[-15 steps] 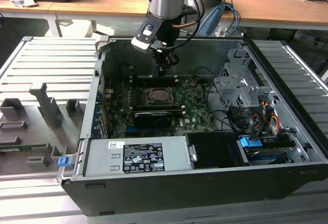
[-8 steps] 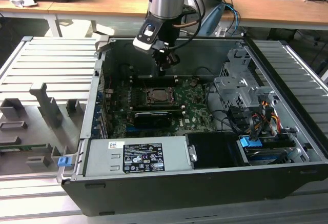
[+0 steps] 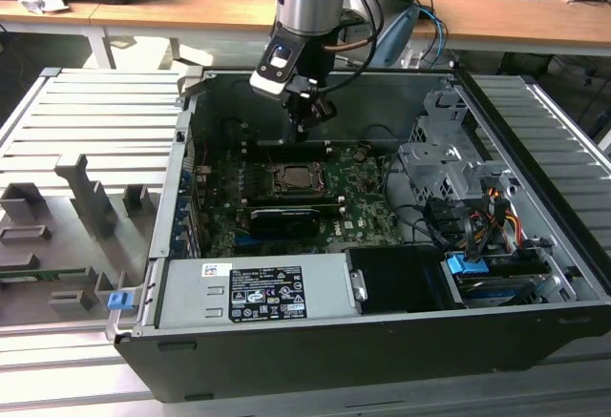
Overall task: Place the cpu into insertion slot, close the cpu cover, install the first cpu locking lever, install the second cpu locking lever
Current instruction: 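Install the first cpu locking lever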
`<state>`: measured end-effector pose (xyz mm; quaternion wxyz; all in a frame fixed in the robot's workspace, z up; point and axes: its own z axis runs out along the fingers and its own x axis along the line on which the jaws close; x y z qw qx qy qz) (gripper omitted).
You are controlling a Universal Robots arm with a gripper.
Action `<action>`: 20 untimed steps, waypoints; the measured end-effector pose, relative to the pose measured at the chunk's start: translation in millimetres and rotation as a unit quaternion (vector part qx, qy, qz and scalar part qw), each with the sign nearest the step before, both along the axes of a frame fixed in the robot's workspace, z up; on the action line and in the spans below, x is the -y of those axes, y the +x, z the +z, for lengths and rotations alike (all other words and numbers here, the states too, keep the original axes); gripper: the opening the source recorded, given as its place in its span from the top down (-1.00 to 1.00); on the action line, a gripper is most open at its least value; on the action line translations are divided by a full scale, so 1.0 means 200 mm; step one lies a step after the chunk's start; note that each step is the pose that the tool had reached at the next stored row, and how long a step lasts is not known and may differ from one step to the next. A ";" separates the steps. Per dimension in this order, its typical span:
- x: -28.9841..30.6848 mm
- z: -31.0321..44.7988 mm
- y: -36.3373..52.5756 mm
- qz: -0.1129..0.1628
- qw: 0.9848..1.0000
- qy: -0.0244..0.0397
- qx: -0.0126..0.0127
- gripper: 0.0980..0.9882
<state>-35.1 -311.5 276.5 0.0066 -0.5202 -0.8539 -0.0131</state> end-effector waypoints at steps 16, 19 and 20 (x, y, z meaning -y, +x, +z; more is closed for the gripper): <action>0.000 0.000 0.000 0.032 0.999 0.000 0.000 0.98; 0.000 0.000 0.000 0.041 0.999 0.000 0.000 0.98; 0.000 0.000 0.000 0.045 0.999 0.000 0.000 0.98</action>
